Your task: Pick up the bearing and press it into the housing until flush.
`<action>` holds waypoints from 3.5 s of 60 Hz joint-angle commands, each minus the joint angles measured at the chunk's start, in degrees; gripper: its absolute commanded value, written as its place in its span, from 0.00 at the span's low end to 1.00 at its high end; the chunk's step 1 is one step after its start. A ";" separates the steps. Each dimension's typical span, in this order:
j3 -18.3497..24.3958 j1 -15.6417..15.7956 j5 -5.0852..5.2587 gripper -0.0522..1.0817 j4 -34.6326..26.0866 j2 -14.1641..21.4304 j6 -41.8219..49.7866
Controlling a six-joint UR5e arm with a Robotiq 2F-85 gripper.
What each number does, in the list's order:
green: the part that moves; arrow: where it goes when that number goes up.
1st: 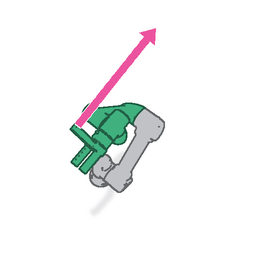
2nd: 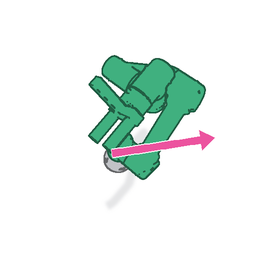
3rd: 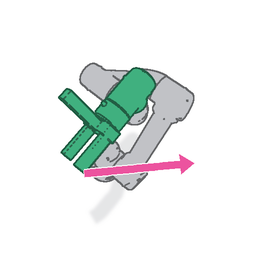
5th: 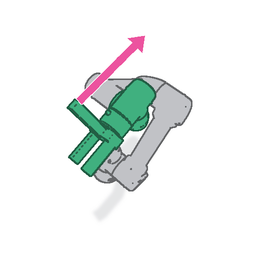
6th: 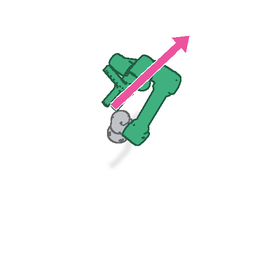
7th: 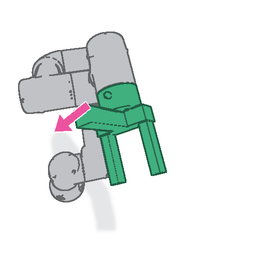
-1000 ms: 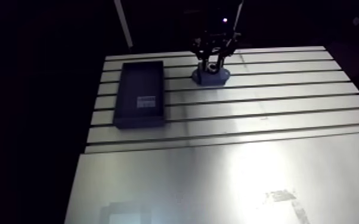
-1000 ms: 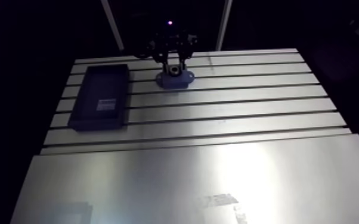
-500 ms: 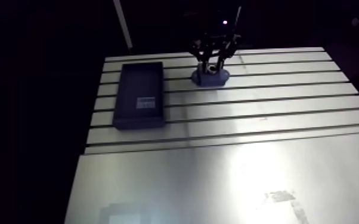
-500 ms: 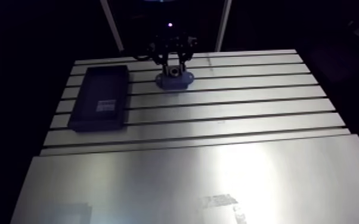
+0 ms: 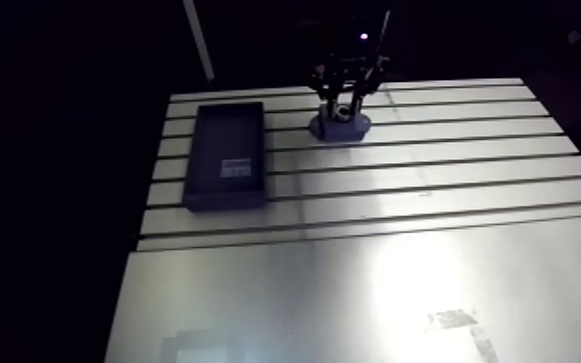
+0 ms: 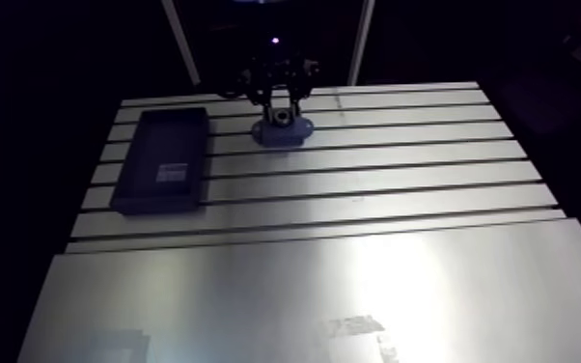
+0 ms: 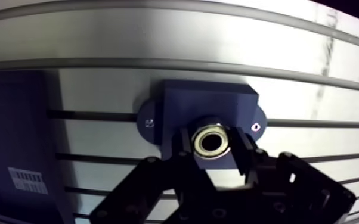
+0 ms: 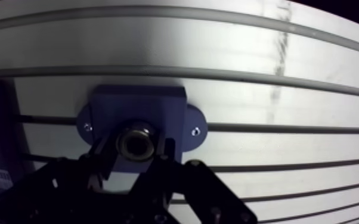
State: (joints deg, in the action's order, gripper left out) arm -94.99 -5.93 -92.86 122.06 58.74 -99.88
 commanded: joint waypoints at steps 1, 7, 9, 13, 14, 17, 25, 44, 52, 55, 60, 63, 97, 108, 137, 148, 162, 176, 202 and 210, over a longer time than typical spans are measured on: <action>-0.15 0.04 0.00 0.66 -0.01 0.01 0.00; -0.07 -0.04 0.00 0.66 -0.01 0.01 -0.09; -0.14 -0.05 0.00 0.66 -0.01 -0.07 -0.17; -0.15 -0.05 0.00 0.66 -0.01 -0.08 -0.27; -0.15 -0.05 0.00 0.66 -0.01 -0.08 -0.27; -0.15 -0.05 0.00 0.66 -0.01 -0.16 -0.27; -0.06 -0.05 -0.09 0.66 0.00 -0.24 -0.27; -0.06 -0.05 -0.07 0.66 -0.01 -0.34 -0.27; -0.06 0.04 -0.07 0.50 0.06 0.07 -0.18; -0.15 0.12 -0.06 0.07 -0.01 0.26 -0.18; -0.15 0.13 -0.07 0.05 -0.01 0.77 -0.18; -0.15 0.13 -0.08 0.05 -0.01 1.02 -0.18; 1.81 0.04 0.06 0.20 -4.38 3.95 0.04; 3.70 -0.53 0.50 0.93 -7.92 4.76 0.89; 3.54 -0.93 0.79 1.00 -8.58 1.61 0.61; 3.45 -0.93 0.79 1.00 -6.99 1.27 0.54; 3.19 -0.68 0.70 1.00 -6.61 0.98 0.52; 3.10 -0.59 1.83 1.00 -5.50 0.89 0.44; 2.75 -0.67 1.76 1.00 -5.29 0.37 0.35; 2.75 -0.67 1.76 1.00 -5.21 0.19 0.27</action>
State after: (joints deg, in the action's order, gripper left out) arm -92.20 -6.59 -91.10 116.73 59.16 -99.50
